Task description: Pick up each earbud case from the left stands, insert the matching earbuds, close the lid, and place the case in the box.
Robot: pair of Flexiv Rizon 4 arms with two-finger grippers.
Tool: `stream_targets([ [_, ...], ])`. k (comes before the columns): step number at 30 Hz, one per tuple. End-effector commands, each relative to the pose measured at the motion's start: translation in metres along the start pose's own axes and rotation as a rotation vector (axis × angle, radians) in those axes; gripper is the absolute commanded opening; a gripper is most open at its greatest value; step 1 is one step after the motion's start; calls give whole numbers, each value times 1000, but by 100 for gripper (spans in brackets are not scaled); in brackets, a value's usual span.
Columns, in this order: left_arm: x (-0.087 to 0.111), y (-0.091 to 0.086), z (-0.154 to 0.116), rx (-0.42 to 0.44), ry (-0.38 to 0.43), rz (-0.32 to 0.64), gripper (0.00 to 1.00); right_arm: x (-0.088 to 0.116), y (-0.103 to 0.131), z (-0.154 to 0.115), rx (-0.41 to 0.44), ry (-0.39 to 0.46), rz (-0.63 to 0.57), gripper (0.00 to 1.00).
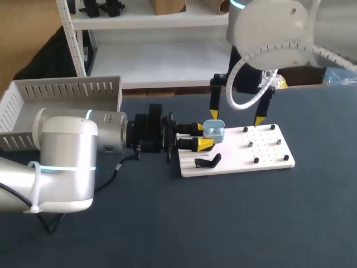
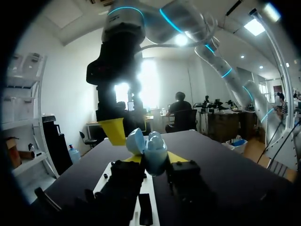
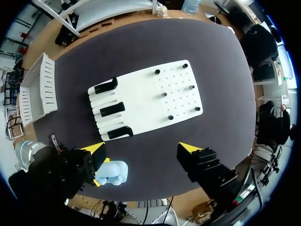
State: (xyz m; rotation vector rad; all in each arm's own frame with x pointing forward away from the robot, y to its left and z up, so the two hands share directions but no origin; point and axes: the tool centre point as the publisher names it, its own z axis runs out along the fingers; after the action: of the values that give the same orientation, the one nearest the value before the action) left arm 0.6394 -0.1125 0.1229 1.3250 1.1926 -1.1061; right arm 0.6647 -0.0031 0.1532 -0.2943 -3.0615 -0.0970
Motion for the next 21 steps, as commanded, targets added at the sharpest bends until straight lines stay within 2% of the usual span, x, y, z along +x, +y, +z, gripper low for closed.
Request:
stream_targets([
  [1, 0, -1, 1, -7, -1, 2, 0, 13, -4, -2, -3, 5, -7, 100],
  [6, 0, -1, 1, -7, -1, 2, 0, 26, -4, -2, 0, 20, -17, 100],
  [8, 0, -1, 1, -7, -1, 2, 0, 27, -4, -3, 9, 0, -16, 100],
  [14, 0, -1, 1, -7, -1, 2, 0, 25, -16, -33, -47, -149, 25, 100],
  [21, 0, -1, 1, -7, -1, 2, 0, 31, -33, -64, -140, -245, 11, 100],
])
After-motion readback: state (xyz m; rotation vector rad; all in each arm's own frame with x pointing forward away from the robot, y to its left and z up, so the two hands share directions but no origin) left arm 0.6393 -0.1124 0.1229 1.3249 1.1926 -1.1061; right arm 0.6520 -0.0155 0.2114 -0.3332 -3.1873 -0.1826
